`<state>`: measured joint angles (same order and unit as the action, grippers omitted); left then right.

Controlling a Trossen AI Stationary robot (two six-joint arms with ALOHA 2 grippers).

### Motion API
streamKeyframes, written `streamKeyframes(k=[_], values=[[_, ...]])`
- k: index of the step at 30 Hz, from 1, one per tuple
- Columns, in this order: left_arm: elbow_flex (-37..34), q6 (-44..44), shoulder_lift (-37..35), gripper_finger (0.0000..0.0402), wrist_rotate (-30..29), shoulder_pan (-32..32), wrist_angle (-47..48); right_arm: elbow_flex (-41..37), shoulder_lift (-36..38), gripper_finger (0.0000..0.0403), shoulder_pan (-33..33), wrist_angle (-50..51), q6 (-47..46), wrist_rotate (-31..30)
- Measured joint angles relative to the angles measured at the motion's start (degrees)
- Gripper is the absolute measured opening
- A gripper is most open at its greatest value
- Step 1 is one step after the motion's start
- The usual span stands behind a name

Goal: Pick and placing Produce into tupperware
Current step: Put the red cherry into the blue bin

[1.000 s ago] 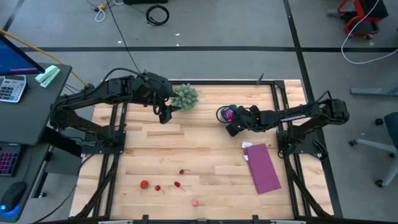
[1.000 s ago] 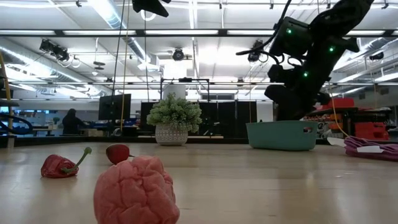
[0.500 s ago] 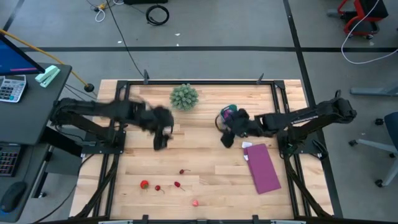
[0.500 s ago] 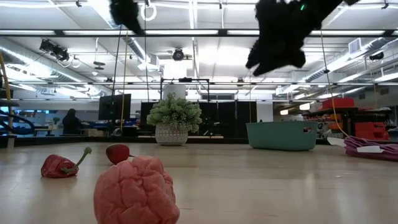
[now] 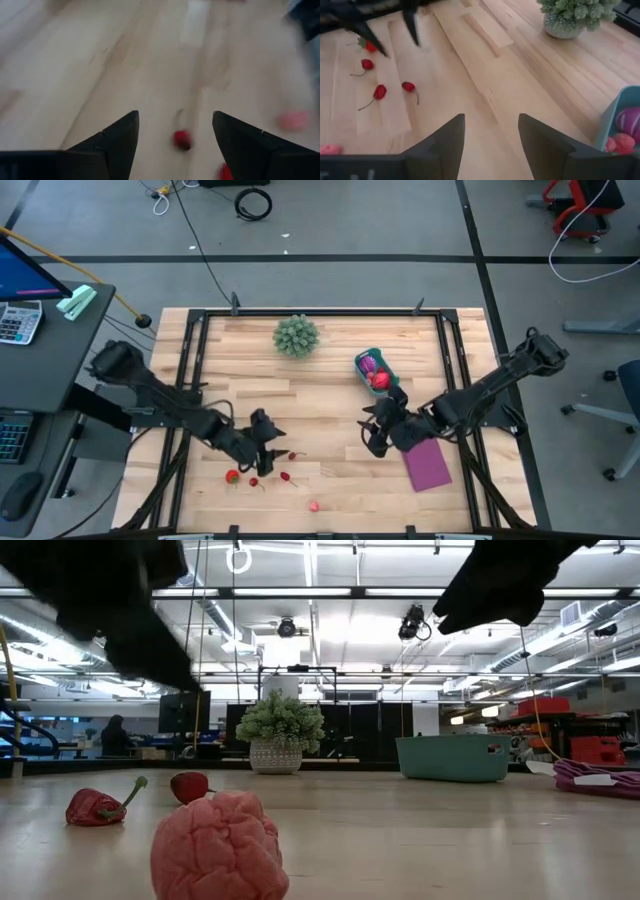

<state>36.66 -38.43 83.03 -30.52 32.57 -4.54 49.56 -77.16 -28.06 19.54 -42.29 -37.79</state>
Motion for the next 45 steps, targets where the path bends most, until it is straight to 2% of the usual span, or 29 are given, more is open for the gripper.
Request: streamKeyframes(k=[9,18,23,32,40,45], values=[[6.6,-1.1,16.9,0.0238,-2.9,2.1,-2.4,0.0,-0.8,0.0193,-0.4,0.0,-0.6,-0.7],[9.9,-5.7,23.9,0.0221,-4.9,3.0,-2.2,0.0,-0.8,0.0193,-0.4,0.1,-1.1,-2.0],[10.1,-7.4,25.3,0.0207,-6.5,3.0,-2.4,0.0,-0.8,0.0193,-0.4,0.1,-1.5,-2.1],[9.8,-7.0,23.8,0.0163,-6.5,2.5,-2.2,0.0,-0.8,0.0194,-0.4,0.1,-1.3,-2.7],[9.8,-6.7,23.8,0.0093,-6.9,1.4,-2.4,0.0,-0.8,0.0194,-0.4,0.1,-1.3,-2.7],[9.8,-3.0,23.8,0.0051,-7.1,0.1,-5.1,0.0,-0.8,0.0194,-0.4,0.1,-1.2,-2.7]])
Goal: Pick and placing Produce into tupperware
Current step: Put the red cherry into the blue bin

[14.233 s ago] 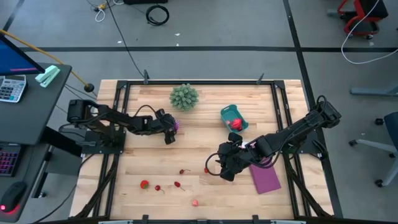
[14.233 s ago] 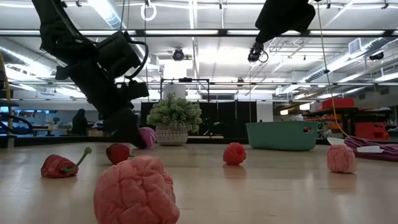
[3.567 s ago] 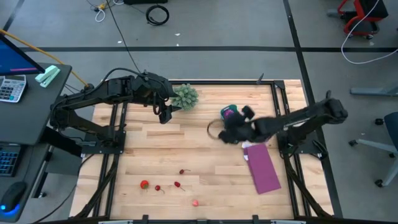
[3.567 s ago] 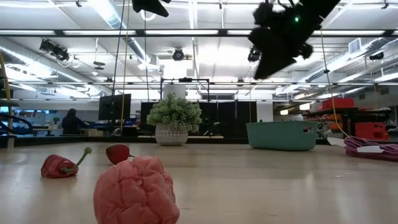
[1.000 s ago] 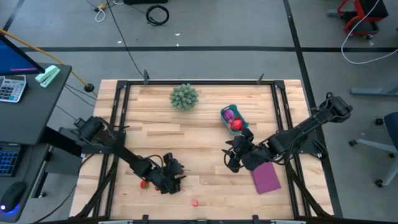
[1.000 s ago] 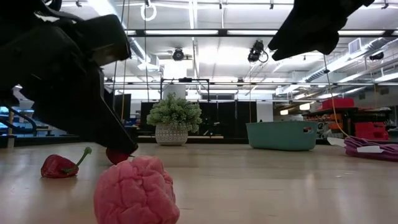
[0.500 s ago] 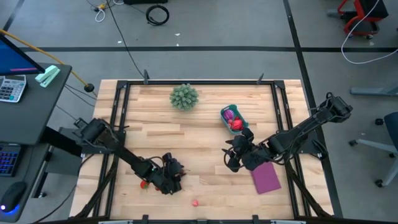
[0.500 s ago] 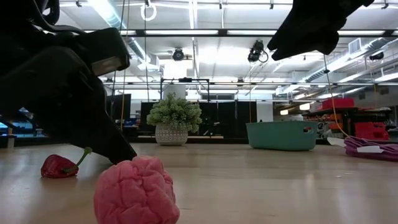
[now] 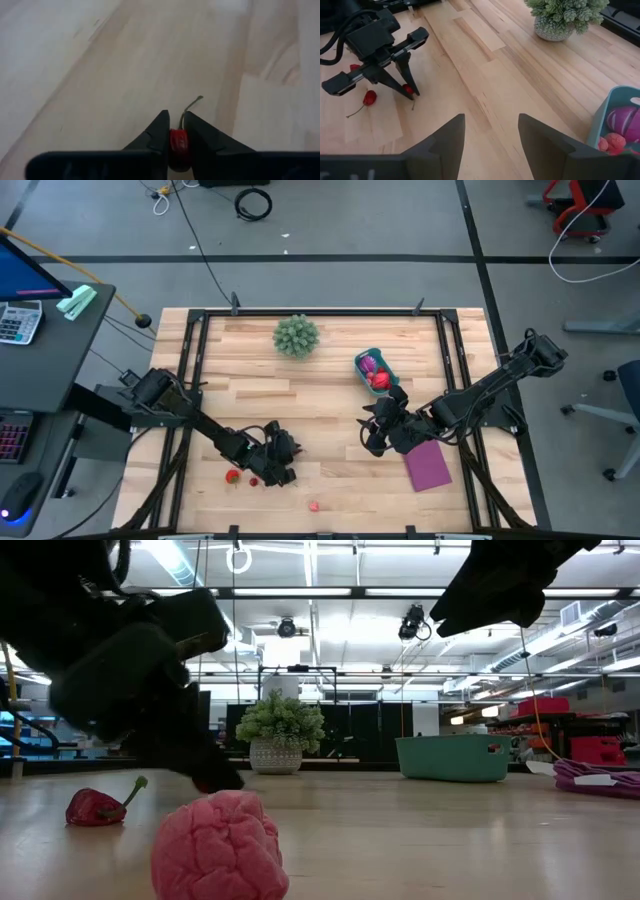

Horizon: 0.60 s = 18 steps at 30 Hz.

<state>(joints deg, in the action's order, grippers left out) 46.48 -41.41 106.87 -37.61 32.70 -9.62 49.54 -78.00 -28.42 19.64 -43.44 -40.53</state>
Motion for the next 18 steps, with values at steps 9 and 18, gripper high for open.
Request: streamKeyframes(k=[9,18], values=[[0.0,10.6,0.0,0.0054,0.0,-6.3,-12.1,0.0,0.0,0.0194,0.0,0.0,0.1,-1.7],[5.9,22.1,0.0,0.004,8.6,-22.8,-20.5,0.0,0.0,0.0194,-1.1,0.1,-0.5,0.8]])
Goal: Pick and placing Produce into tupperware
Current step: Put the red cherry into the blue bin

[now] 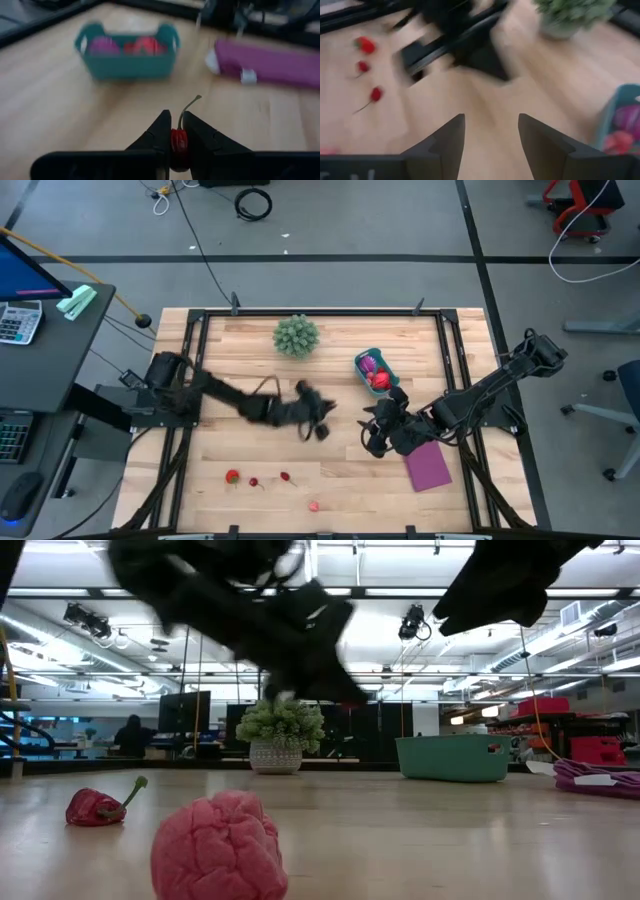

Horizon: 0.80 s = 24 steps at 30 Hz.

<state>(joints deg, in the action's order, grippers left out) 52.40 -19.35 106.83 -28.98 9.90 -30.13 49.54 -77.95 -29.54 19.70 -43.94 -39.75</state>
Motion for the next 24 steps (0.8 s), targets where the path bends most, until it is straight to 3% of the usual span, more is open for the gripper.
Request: streamKeyframes(k=[3,5,12,20,24], values=[[5.0,3.6,0.0,0.0047,9.0,-6.3,0.0,0.0,0.0,0.0194,-2.1,0.0,-1.5,3.0],[8.4,5.8,0.0,0.0052,11.9,-10.0,0.1,0.0,0.0,0.0194,-4.1,0.1,-4.7,4.2],[17.7,6.5,1.9,0.0044,25.4,-19.1,6.0,0.0,-2.9,0.0194,-11.7,1.0,-16.9,3.6],[28.1,6.5,14.5,0.0053,26.5,-19.7,6.7,-0.1,-9.7,0.0194,-11.8,2.2,-26.1,4.0],[33.7,6.6,19.7,0.0051,26.4,-19.7,9.0,-0.1,-11.4,0.0194,-12.7,2.6,-33.6,8.2]])
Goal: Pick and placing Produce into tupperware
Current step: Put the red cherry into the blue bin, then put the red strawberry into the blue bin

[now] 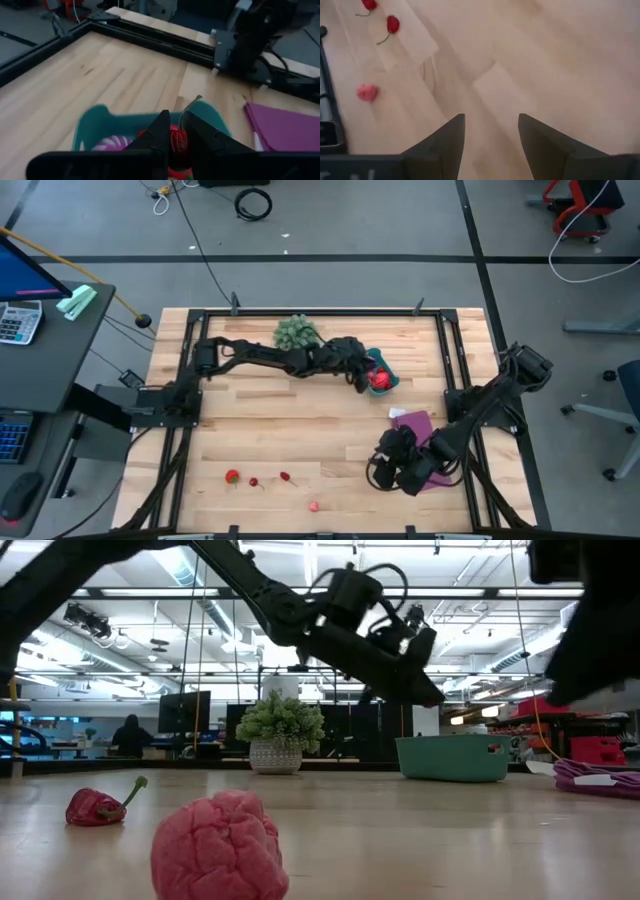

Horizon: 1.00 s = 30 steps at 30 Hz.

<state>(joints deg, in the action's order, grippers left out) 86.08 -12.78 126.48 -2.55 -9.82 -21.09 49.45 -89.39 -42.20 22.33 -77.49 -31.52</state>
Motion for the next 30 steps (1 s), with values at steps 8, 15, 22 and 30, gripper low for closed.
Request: streamKeyframes(k=[8,15,22,30], values=[[2.8,0.4,4.7,0.0064,0.0,0.0,1.5,0.1,-2.9,0.0194,-4.8,0.1,-12.9,1.2],[2.8,0.5,4.9,0.0079,-0.1,0.0,4.8,0.1,-4.8,0.0194,-6.5,0.2,-17.0,1.2],[2.9,1.1,4.9,0.0097,-0.1,0.0,5.2,0.1,-4.6,0.0194,-6.5,0.0,-17.0,1.4],[2.9,2.1,1.3,0.0132,1.2,-0.1,8.1,0.1,-4.6,0.0194,-6.2,0.1,-14.0,1.4]])
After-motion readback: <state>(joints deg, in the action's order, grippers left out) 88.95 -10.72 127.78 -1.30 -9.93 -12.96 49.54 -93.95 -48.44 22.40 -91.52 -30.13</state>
